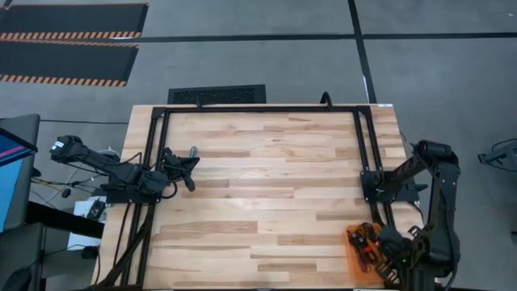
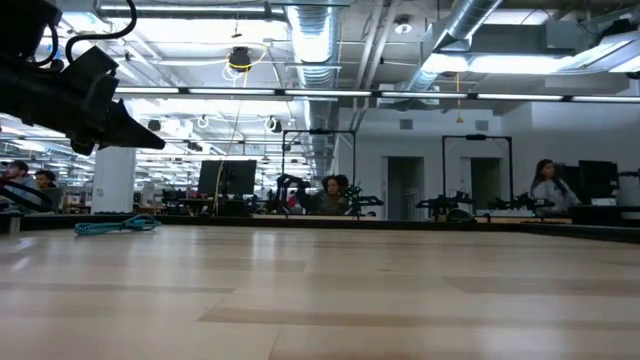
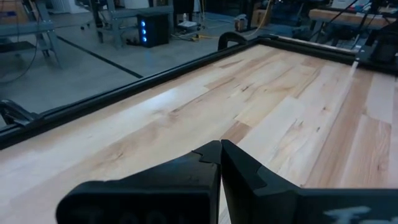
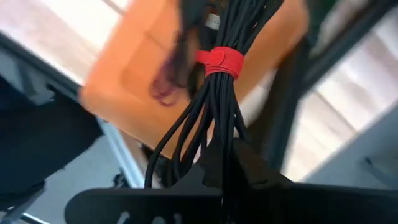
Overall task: Pick and place USB-C Cables
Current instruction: Put the black charger cable into the orange bin, then put the black blue charger cable into the orange bin
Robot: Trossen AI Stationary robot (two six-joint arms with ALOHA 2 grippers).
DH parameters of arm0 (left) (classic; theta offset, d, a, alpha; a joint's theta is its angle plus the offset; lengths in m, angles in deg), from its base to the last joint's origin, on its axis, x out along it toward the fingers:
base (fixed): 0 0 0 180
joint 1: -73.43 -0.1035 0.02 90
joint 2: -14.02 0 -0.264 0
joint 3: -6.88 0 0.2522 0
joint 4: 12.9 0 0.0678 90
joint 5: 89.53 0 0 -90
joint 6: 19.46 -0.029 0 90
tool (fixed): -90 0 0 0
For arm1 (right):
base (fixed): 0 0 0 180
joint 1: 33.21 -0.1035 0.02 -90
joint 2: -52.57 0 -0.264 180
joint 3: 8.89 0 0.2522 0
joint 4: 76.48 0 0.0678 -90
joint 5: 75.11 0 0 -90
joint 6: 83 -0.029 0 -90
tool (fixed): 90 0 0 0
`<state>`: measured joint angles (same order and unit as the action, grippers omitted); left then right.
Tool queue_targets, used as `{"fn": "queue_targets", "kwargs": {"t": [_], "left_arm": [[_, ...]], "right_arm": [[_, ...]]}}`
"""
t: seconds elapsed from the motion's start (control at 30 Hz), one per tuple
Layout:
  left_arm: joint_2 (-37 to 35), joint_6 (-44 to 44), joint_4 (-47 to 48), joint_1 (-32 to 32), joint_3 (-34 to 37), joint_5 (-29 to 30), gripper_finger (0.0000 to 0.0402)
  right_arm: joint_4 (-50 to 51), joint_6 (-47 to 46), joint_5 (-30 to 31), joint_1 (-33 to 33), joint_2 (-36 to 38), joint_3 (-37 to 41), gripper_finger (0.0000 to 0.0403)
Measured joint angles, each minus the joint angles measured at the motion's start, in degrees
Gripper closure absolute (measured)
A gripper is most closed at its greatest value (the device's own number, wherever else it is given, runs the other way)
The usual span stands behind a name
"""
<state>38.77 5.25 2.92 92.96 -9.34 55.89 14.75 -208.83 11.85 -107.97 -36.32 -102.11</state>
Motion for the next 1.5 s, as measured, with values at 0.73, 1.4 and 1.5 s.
{"fn": "queue_targets", "kwargs": {"t": [0.73, 1.4, 1.5], "left_arm": [[0.0, 0.0, 0.3, 0.0, 0.0, 2.3, 0.0401], [0.0, 2.1, 0.3, 0.0, -0.1, -1.9, 0.0401], [0.4, 2.1, 0.1, 0.0, -0.1, -4.2, 0.0401]], "right_arm": [[-6.0, 1.9, 1.6, 0.7, -10.4, 0.0, 0.0265], [-5.5, 45.3, 18.3, 17.1, -10.1, 0.0, 0.0215], [-5.7, 56.3, 21.8, 22.5, -10.1, 0.0, 0.0220]]}}
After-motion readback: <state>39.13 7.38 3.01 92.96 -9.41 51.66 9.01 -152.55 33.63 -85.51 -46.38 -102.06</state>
